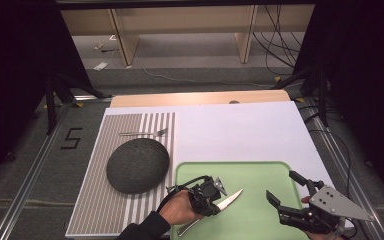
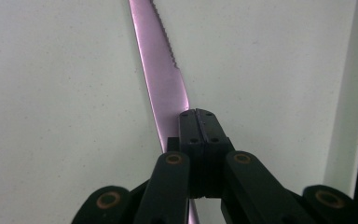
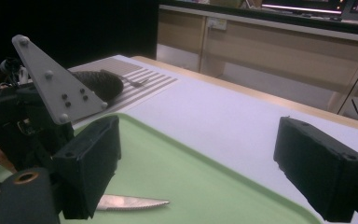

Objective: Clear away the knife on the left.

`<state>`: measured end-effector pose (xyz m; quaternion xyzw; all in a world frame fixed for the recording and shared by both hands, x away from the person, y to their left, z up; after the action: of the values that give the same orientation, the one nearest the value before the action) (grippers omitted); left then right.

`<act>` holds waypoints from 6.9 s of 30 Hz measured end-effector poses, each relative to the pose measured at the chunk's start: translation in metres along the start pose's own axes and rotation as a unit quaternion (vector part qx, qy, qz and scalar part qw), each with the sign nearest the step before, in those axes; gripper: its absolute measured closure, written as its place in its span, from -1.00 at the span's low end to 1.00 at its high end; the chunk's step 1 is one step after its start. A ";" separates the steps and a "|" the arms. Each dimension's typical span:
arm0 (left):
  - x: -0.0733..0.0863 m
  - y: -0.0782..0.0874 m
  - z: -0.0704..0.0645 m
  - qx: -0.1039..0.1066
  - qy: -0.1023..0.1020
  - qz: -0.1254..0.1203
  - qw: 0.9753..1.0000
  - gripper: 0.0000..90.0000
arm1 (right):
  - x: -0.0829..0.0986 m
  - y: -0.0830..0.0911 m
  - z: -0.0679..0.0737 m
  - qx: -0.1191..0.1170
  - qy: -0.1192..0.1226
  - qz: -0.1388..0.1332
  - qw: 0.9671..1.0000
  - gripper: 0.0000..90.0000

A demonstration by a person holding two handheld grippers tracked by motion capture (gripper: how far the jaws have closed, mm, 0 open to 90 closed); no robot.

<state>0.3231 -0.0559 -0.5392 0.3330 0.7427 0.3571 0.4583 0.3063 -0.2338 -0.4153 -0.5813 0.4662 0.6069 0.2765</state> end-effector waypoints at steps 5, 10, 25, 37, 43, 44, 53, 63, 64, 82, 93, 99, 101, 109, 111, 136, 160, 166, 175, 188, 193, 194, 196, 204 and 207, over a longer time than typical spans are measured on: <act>-0.001 -0.003 0.000 -0.003 -0.004 0.004 1.000 1.00 | 0.000 0.000 0.000 0.000 0.000 0.001 1.000 -0.65; -0.002 -0.005 0.002 -0.013 -0.006 0.003 1.000 1.00 | 0.000 0.000 0.000 0.000 0.000 0.001 1.000 -0.65; 0.000 -0.001 0.009 -0.041 -0.005 0.003 0.999 1.00 | 0.000 0.001 0.000 0.001 0.000 0.001 1.000 -0.65; 0.009 0.007 0.019 -0.060 0.006 0.003 0.998 1.00 | 0.000 0.001 0.000 0.001 0.000 0.000 1.000 -0.65; 0.014 0.011 0.022 -0.062 0.014 0.004 0.998 1.00 | 0.000 0.001 0.000 0.000 0.000 0.000 1.000 -0.65; 0.015 0.011 0.023 -0.062 0.016 0.006 0.998 1.00 | 0.000 0.001 0.000 0.001 0.000 0.001 1.000 -0.65; 0.023 0.018 0.028 -0.066 0.028 0.010 0.997 1.00 | 0.000 0.001 0.000 0.001 0.000 0.001 1.000 -0.65; 0.032 0.025 0.032 -0.069 0.038 0.018 0.997 1.00 | 0.000 0.001 0.000 0.001 0.000 0.001 1.000 -0.65; 0.033 0.025 0.033 -0.069 0.039 0.017 0.997 1.00 | 0.000 0.001 0.000 0.001 0.000 0.001 1.000 -0.65; 0.056 0.038 0.038 -0.072 0.065 0.017 0.995 1.00 | 0.001 0.001 0.000 0.001 -0.001 0.002 1.000 -0.65; 0.067 0.044 0.037 -0.072 0.073 0.014 0.995 1.00 | 0.001 0.001 0.000 0.001 -0.001 0.002 1.000 -0.65; 0.067 0.044 0.038 -0.060 0.081 0.008 0.995 0.93 | 0.000 0.001 0.000 0.001 -0.001 0.001 1.000 -0.65; 0.065 0.045 0.037 -0.056 0.084 0.001 0.995 0.80 | 0.000 0.001 0.000 0.001 -0.001 0.001 1.000 -0.65; 0.059 0.051 0.036 -0.045 0.104 -0.030 0.993 0.35 | 0.000 0.001 0.001 0.000 0.000 0.001 1.000 -0.65; 0.058 0.052 0.035 -0.044 0.107 -0.031 0.993 0.24 | 0.000 0.001 0.001 0.000 0.000 0.001 1.000 -0.65; 0.043 0.073 0.031 -0.092 0.076 -0.103 0.987 -0.38 | 0.000 0.001 0.001 -0.002 0.000 0.001 1.000 -0.65; 0.037 0.129 0.016 -0.111 0.012 -0.293 0.949 -0.55 | 0.001 0.001 0.002 -0.004 0.002 0.002 1.000 -0.65; 0.037 0.141 0.012 -0.117 -0.003 -0.330 0.937 -0.55 | 0.001 0.001 0.002 -0.005 0.001 0.001 1.000 -0.65; 0.044 0.150 0.012 -0.116 0.000 -0.359 0.926 -0.56 | 0.000 0.001 0.002 -0.004 0.001 0.001 1.000 -0.65; 0.056 0.157 0.010 -0.109 0.005 -0.377 0.920 -0.57 | 0.001 0.001 0.002 -0.005 -0.001 0.002 1.000 -0.65; 0.062 0.157 0.009 -0.118 0.005 -0.379 0.918 -0.57 | 0.000 0.001 0.003 -0.005 -0.001 0.001 1.000 -0.65; 0.063 0.156 0.008 -0.118 0.008 -0.379 0.918 -0.57 | 0.001 0.001 0.003 -0.005 -0.001 0.002 1.000 -0.65; 0.065 0.156 0.008 -0.122 0.009 -0.379 0.917 -0.58 | 0.000 0.002 0.003 -0.005 -0.002 0.002 1.000 -0.65; 0.066 0.156 0.008 -0.127 0.011 -0.381 0.916 -0.58 | 0.000 0.001 0.003 -0.007 -0.002 0.002 1.000 -0.65; 0.066 0.155 0.009 -0.128 0.011 -0.379 0.916 -0.58 | 0.000 0.001 0.003 -0.006 -0.004 0.001 1.000 -0.65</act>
<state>0.3332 0.0818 -0.4419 -0.0395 0.7660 0.2522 0.5901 0.3039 -0.2320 -0.4156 -0.5801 0.4618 0.6125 0.2740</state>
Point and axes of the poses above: each handheld gripper's, and its own axes: y roughly backward along the jaws, x roughly out of its underside, z roughly to its left, the point moved 9 cm from there along -y, roughly forward along the jaws, and after that the axes turned 9 degrees about x, right-handed, at the moved point
